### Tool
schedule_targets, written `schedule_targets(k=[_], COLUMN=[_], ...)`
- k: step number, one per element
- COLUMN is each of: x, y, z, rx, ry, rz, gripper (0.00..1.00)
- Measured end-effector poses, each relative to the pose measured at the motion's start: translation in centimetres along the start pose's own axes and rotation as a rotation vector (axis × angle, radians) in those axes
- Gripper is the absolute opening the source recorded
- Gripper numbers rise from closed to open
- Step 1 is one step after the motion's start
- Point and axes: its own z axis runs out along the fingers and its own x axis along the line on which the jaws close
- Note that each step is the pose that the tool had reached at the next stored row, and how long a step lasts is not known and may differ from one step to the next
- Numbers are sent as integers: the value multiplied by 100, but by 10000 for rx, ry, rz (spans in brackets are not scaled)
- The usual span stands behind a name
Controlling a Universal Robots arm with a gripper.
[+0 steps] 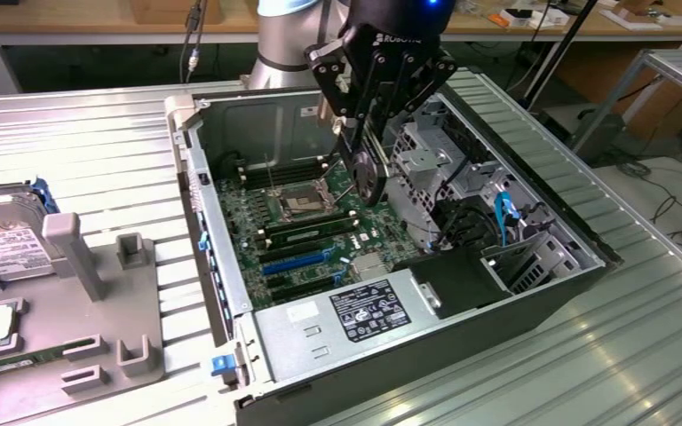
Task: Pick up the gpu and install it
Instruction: 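Insert the gpu into the slot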
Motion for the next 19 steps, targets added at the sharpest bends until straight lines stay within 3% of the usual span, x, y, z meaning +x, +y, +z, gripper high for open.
schedule_targets(k=[19], x=[0], y=[0], z=[0], rx=[-9], ry=[22], rz=[-481], gripper=[27])
